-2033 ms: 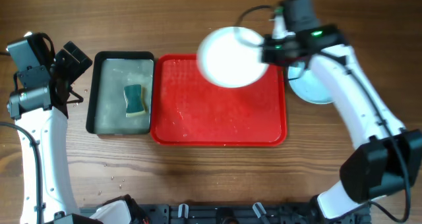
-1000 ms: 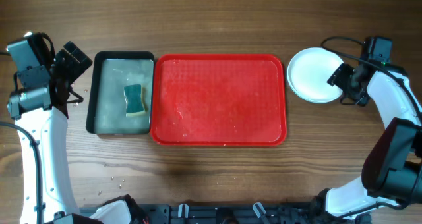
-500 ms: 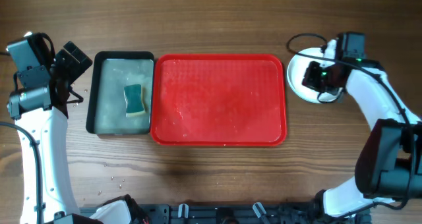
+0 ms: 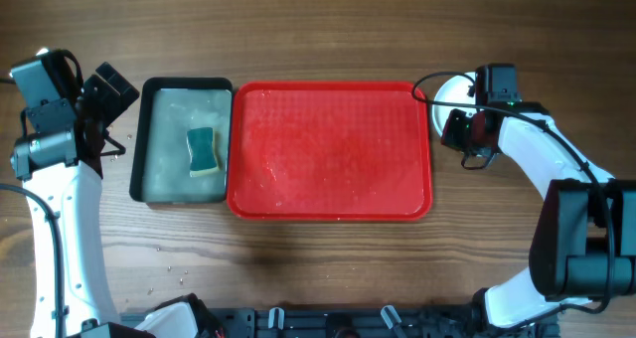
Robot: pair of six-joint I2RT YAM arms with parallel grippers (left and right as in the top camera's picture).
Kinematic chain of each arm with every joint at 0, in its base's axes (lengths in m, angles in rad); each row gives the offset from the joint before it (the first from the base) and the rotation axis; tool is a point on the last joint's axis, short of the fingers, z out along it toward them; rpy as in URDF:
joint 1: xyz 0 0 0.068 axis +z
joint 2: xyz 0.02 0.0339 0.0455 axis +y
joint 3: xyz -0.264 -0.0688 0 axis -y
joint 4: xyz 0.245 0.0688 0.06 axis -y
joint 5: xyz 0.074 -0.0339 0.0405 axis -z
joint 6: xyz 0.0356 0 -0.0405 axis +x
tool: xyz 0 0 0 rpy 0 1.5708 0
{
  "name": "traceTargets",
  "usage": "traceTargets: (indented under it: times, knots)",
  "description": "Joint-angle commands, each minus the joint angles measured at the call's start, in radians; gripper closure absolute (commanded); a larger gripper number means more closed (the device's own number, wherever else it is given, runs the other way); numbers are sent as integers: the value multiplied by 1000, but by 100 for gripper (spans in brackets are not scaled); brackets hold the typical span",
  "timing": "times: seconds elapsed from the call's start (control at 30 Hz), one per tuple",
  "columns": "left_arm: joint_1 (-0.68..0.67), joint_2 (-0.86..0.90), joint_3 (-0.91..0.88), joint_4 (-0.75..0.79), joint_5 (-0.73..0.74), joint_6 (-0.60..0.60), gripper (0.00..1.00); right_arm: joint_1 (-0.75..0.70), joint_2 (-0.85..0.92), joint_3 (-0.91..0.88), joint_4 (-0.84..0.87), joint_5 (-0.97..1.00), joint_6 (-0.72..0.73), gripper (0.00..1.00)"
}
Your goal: Clean dirty plates on tray and stack at the side
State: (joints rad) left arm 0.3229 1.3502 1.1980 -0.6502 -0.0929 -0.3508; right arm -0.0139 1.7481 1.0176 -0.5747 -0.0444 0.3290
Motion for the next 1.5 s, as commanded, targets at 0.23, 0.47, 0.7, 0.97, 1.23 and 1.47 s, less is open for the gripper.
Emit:
traceTargets:
  times: [0.23,0.47,0.7,0.97,1.23,1.47]
  knots:
    - [7,4,8,3,-6,-10,0,4,-16,11,-94,-100,11,95]
    - [7,4,7,3,-6,-9,0,4,-90,204,-166,-92,-108,55]
    - [7,4,8,3,-6,-10,0,4,-83,204,-125,-117,-143,0]
    - [7,4,7,3,-6,-9,0,4,-83,204,-125,-117,-143,0]
    - [7,4,7,3,-6,-9,0,4,-61,201,-118,-114,-143,0]
    - [7,4,7,3,-6,-9,0,124,-373,185,-118,-114,-143,0]
